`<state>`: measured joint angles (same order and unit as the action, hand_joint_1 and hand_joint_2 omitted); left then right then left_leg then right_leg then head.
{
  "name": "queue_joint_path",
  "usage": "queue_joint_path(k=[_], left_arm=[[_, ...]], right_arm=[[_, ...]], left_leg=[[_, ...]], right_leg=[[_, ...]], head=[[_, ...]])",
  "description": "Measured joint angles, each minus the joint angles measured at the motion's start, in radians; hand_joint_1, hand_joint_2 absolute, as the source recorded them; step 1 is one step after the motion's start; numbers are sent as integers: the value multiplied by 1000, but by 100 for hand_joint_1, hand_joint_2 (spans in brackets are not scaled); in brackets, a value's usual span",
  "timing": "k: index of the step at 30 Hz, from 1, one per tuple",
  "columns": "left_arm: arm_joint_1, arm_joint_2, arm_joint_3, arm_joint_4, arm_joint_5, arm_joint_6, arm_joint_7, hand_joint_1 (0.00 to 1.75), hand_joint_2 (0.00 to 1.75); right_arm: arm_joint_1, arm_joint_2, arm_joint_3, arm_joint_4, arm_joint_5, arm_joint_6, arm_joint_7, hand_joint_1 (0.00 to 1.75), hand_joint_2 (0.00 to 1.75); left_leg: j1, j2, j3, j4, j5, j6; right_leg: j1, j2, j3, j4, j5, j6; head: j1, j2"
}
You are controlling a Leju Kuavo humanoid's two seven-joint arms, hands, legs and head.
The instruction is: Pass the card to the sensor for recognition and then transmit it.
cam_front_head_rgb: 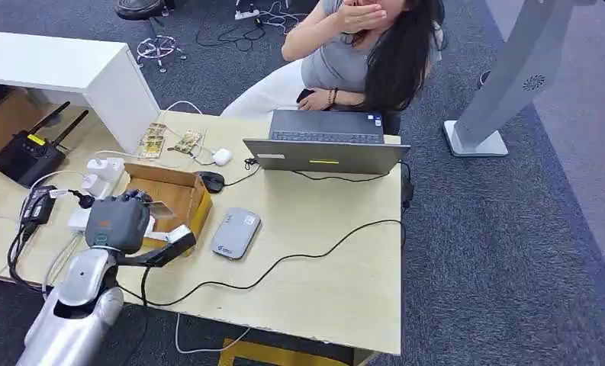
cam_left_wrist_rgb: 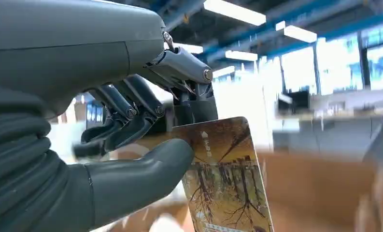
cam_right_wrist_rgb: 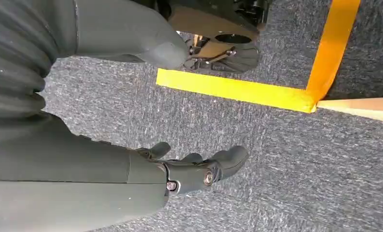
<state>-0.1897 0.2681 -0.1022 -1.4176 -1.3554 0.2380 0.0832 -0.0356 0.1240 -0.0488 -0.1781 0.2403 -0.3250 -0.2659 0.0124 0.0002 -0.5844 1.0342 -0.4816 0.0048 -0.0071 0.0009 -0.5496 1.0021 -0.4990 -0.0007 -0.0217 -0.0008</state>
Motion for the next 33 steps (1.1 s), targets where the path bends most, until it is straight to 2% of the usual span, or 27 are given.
queue_joint_path(k=[8, 15, 19, 23, 32, 33], left_arm=[[-337, 18, -52, 85, -85, 13, -21, 175, 175], [-493, 9, -105, 180, -140, 53, -10, 175, 175], [-620, -16, -135, 297, -179, 58, 10, 175, 175], [-692, -35, -154, 383, -186, 68, 17, 175, 175], [-724, -51, -166, 452, -187, 77, 18, 175, 175], [-724, -52, -167, 458, -187, 77, 18, 40, 175]], right_arm=[[-11, 0, 14, 0, 19, 7, -6, 0, 175], [-18, 1, 20, 0, 34, 13, -2, 0, 175], [-24, 1, 26, -1, 45, 16, 8, 0, 175], [-24, 1, 26, 0, 47, 17, 11, 0, 175], [-23, 1, 27, 0, 50, 17, 11, 0, 175], [-23, 1, 27, 0, 50, 17, 11, 0, 175]], left_leg=[[0, 0, -1, 0, 3, 0], [0, 0, -2, 1, 3, 0], [0, 1, -2, 1, 3, 0], [0, 2, -2, 1, 3, 0], [0, 2, -2, 1, 3, 0], [0, 3, -2, 1, 3, 0]], right_leg=[[0, 0, -1, 0, 4, 0], [0, 1, -3, 0, 4, 0], [0, 1, -3, 0, 5, 0], [0, 2, -3, 0, 5, 0], [0, 3, -3, 0, 5, 0], [0, 3, -3, 0, 5, 0]], head=[[-1, 0], [-2, 0], [0, 0], [1, 0], [0, 0], [0, 0]])
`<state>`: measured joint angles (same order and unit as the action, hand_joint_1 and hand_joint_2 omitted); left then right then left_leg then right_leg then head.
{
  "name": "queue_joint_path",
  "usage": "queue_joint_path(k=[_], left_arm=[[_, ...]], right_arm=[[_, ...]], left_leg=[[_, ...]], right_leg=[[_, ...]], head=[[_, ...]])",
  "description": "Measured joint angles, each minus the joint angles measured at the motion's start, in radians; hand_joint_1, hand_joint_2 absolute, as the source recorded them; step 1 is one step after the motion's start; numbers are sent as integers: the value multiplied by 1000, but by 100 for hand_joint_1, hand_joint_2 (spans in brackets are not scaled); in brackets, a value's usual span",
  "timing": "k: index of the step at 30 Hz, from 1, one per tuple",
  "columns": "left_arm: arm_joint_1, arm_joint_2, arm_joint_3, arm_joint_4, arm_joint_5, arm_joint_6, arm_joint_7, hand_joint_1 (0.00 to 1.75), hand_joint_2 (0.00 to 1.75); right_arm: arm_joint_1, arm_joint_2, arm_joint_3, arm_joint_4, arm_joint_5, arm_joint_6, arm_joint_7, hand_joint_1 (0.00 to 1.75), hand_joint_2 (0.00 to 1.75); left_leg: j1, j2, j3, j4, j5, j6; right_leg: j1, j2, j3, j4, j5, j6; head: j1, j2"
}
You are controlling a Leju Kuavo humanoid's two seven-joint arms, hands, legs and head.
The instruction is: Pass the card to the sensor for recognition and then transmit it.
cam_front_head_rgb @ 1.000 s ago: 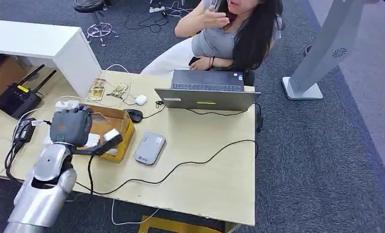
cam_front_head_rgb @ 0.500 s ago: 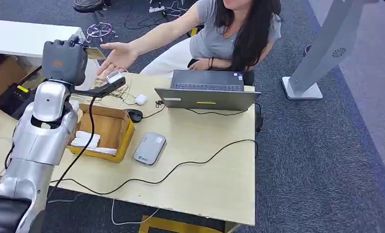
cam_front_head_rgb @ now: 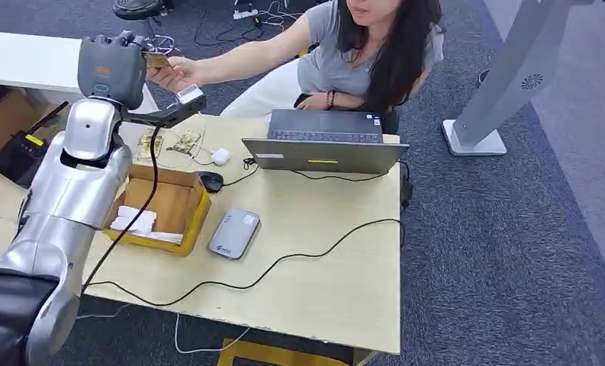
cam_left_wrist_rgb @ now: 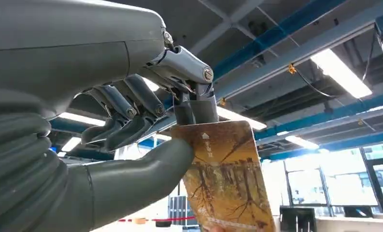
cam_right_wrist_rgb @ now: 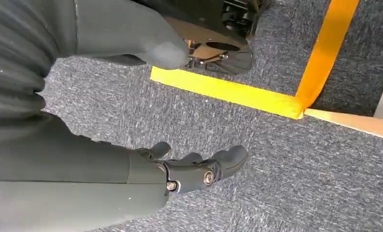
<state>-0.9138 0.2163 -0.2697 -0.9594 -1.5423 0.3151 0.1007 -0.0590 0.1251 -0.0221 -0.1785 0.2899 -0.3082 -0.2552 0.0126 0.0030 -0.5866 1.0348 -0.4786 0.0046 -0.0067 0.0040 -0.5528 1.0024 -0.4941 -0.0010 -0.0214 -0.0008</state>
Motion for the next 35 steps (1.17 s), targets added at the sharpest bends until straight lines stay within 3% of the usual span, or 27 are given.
queue_joint_path(k=[1, 5, 11, 15, 16, 21, 23, 26, 28, 29, 30, 32, 34, 35], left_arm=[[0, -2, 0, 5, 5, 3, 1, 0, 175], [2, -5, 0, 21, 29, 72, 13, 0, 175], [32, -3, 0, 29, 68, 109, 10, 0, 175], [149, -11, 0, -88, 211, 172, -93, 0, 175], [215, -13, 0, -159, 240, 196, -114, 0, 175], [572, -26, 0, -566, 313, 310, -179, 0, 175], [722, -23, 0, -711, 410, 361, -242, 0, 175], [1017, -39, 41, -943, 644, 381, -455, 0, 175], [1208, -91, 142, -1059, 971, 367, -669, 0, 175], [1282, -121, 208, -1098, 1158, 324, -745, 0, 175], [1326, -146, 283, -1135, 1333, 267, -776, 0, 175], [1391, -176, 414, -1186, 1544, 215, -792, 0, 175], [1418, -205, 503, -1212, 1532, 157, -797, 0, 175], [1413, -237, 551, -1212, 1541, 81, -798, 0, 175]], right_arm=[[0, 0, 0, 0, 0, 0, 0, 0, 175], [2, 0, 0, 0, 3, 0, 3, 0, 175], [6, 0, 0, 0, -2, -2, 2, 0, 175], [10, 0, -3, 0, -16, -8, 2, 0, 175], [10, 1, -5, 0, -19, -12, 3, 0, 0], [20, 5, -30, 0, -48, -35, -1, 0, 0], [26, 7, -45, 0, -74, -47, -12, 0, 0], [35, 11, -82, 0, -102, -63, -26, 0, 0], [41, 12, -100, 1, -109, -74, -27, 0, 0], [44, 14, -109, 1, -111, -77, -28, 0, 0], [47, 14, -117, 1, -112, -80, -29, 0, 0], [47, 17, -128, 1, -113, -84, -29, 0, 0], [47, 18, -135, 1, -113, -85, -29, 0, 0], [47, 19, -138, 1, -112, -87, -29, 0, 0]], left_leg=[[0, 0, 0, 0, 0, 0], [0, 0, 0, 0, 0, 0], [0, 0, 0, 0, 0, 0], [-1, 0, 0, 0, 0, 0], [-2, 2, 1, -1, -1, 0], [-2, 7, 0, -1, -6, 1], [-2, 7, 0, -1, -7, 1], [-2, 11, 2, -1, -11, 1], [-2, 12, 4, -1, -13, 1], [-1, 11, 3, -1, -13, 1], [-1, 7, 3, -1, -13, 1], [-1, 3, 3, -1, -13, 1], [0, -1, 4, -1, -12, 1], [-1, -4, 3, -2, -11, 2]], right_leg=[[0, 0, 0, 0, 0, 0], [0, 0, 0, 0, 0, 0], [0, 0, 0, 0, 0, 0], [0, 0, 1, 0, 0, 0], [-1, 2, 1, 0, 0, 0], [-2, 7, 0, -1, -2, 1], [-2, 7, 0, -1, -4, 1], [-2, 12, 2, -1, -8, 2], [-3, 12, 0, -1, -10, 1], [-2, 11, 1, -1, -11, 2], [-2, 7, 2, -1, -12, 2], [-2, 2, 2, -1, -13, 1], [-1, -3, 4, -1, -14, 0], [-1, -5, 5, -1, -14, 0]], head=[[0, 0], [0, 0], [0, 0], [2, 0], [1, 0], [0, 0], [2, 0], [-1, 0], [0, 0], [-2, 0], [0, 0], [-1, 0], [-1, 0], [0, 0]])
